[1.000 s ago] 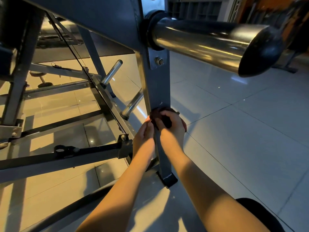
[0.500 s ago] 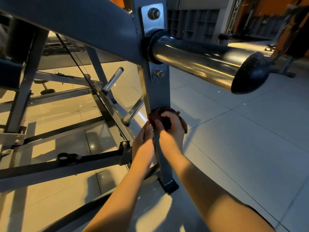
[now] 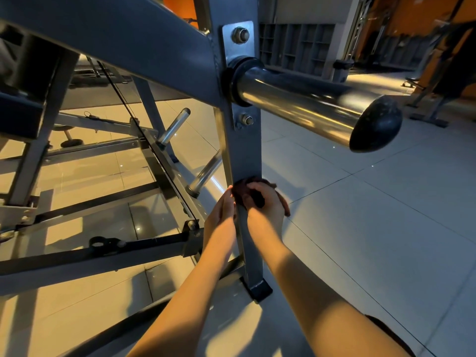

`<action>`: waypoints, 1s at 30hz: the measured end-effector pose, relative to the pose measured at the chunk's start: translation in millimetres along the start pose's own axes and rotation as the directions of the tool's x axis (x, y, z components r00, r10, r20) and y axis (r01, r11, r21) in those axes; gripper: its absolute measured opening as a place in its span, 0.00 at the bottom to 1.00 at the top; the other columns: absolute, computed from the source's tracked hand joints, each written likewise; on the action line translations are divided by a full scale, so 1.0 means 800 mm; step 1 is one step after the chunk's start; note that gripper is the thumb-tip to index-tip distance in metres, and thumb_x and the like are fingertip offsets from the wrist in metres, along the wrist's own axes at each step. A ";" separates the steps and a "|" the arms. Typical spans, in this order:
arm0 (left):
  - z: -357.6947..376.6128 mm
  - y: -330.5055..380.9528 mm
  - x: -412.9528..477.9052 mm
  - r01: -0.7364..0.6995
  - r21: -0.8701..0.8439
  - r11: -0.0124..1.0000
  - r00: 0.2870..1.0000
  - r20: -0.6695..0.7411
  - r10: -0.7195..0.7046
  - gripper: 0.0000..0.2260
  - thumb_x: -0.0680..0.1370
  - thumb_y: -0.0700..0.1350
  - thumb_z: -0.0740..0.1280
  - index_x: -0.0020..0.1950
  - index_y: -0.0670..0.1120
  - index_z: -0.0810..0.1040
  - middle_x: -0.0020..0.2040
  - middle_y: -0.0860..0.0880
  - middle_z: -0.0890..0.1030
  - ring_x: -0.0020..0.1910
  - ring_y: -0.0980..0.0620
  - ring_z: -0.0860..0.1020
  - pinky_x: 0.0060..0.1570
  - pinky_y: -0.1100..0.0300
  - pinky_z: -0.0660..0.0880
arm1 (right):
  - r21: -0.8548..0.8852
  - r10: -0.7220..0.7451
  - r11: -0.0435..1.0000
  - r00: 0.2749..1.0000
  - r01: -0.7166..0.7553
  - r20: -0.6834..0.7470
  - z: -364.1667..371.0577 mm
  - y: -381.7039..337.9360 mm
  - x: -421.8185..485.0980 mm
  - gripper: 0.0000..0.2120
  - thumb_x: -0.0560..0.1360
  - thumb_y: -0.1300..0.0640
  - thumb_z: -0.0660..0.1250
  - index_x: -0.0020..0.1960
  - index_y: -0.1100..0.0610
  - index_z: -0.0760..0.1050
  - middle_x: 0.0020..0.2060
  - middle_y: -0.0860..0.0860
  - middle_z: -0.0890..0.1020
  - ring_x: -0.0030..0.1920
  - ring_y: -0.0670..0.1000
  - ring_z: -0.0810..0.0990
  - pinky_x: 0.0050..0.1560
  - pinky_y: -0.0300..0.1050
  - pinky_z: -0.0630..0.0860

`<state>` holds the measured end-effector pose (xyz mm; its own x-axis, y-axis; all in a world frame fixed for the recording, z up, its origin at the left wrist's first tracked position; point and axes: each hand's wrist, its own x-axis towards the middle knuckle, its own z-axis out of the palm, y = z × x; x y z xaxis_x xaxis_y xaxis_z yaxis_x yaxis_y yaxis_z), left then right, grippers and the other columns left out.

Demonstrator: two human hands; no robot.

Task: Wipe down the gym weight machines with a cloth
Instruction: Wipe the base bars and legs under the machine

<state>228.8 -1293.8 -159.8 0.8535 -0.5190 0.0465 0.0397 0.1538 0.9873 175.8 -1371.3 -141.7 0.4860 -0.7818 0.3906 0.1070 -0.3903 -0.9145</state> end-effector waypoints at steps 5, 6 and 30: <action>0.001 -0.001 -0.001 -0.017 0.015 1.000 1.000 0.026 0.017 0.16 0.85 0.55 0.58 0.72 0.61 0.72 0.69 0.60 0.76 0.69 0.59 0.73 0.70 0.53 0.70 | -0.096 0.033 0.995 0.999 -0.031 0.026 -0.016 0.002 0.008 0.15 0.78 0.62 0.71 0.52 0.40 0.79 0.45 0.29 0.78 0.53 0.39 0.80 0.61 0.44 0.79; 0.000 -0.001 -0.002 -0.021 0.015 1.000 0.999 0.033 0.020 0.15 0.85 0.55 0.58 0.72 0.61 0.72 0.66 0.61 0.78 0.66 0.62 0.75 0.65 0.59 0.73 | -0.082 -0.033 0.996 0.999 0.035 0.033 -0.016 -0.007 0.012 0.16 0.78 0.62 0.70 0.54 0.40 0.78 0.47 0.27 0.78 0.54 0.36 0.79 0.63 0.42 0.77; -0.016 -0.011 0.000 0.102 0.078 0.992 0.993 0.044 -0.105 0.10 0.84 0.59 0.54 0.58 0.62 0.74 0.58 0.57 0.81 0.58 0.61 0.77 0.64 0.58 0.73 | 0.006 0.154 0.988 0.979 -0.156 0.132 0.007 0.015 -0.005 0.12 0.75 0.70 0.71 0.50 0.53 0.81 0.51 0.42 0.77 0.50 0.39 0.79 0.48 0.25 0.74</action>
<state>235.3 -1284.4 -170.1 0.8212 -0.5684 -0.0511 0.0854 0.0338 0.9958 180.0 -1370.4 -155.1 0.6072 -0.7612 0.2277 0.0352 -0.2606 -0.9648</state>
